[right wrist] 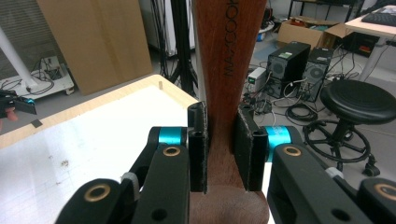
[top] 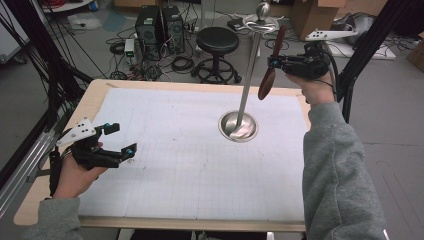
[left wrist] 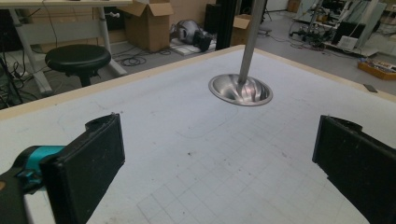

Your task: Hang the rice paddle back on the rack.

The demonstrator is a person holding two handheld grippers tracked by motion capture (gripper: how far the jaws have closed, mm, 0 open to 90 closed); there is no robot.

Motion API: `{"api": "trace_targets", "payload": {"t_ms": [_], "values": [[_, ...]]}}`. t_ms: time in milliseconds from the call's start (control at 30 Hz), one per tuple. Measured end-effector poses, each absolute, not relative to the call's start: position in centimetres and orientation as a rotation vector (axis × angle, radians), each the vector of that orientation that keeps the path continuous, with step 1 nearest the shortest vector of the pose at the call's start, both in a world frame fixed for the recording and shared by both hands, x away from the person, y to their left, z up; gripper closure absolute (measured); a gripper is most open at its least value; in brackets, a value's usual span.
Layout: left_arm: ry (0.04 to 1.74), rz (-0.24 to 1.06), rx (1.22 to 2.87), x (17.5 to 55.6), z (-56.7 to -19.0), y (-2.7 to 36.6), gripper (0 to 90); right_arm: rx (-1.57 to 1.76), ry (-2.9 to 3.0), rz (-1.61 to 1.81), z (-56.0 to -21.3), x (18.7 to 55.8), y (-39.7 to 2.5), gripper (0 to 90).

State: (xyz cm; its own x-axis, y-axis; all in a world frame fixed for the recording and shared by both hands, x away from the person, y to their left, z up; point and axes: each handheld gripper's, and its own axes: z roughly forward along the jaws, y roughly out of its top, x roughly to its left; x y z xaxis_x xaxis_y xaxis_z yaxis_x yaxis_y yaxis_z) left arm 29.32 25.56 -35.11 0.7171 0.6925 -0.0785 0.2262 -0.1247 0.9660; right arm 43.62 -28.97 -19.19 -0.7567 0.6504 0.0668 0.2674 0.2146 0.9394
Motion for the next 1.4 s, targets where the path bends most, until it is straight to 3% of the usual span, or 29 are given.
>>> {"api": "trace_targets", "payload": {"t_ms": [600,700,1100,1200,1400], "values": [[0.749,0.474,1.685,29.1,-35.1,25.8,2.7,0.843,2.152,1.534,-19.4,43.7,-28.5,74.2],[0.747,0.467,1.673,29.2,-35.0,25.8,2.7,0.857,2.136,1.537,-19.3,43.5,-28.4,59.3],[0.723,0.437,1.679,30.0,-35.0,24.7,2.7,0.847,2.112,1.466,-20.1,42.8,-27.8,21.9],[0.722,0.428,1.684,30.3,-35.1,24.4,2.7,0.865,2.104,1.433,-20.5,42.6,-27.8,14.1],[0.728,0.426,1.682,30.3,-35.2,24.3,2.7,0.872,2.042,1.465,-20.9,41.9,-28.3,9.1]]}}
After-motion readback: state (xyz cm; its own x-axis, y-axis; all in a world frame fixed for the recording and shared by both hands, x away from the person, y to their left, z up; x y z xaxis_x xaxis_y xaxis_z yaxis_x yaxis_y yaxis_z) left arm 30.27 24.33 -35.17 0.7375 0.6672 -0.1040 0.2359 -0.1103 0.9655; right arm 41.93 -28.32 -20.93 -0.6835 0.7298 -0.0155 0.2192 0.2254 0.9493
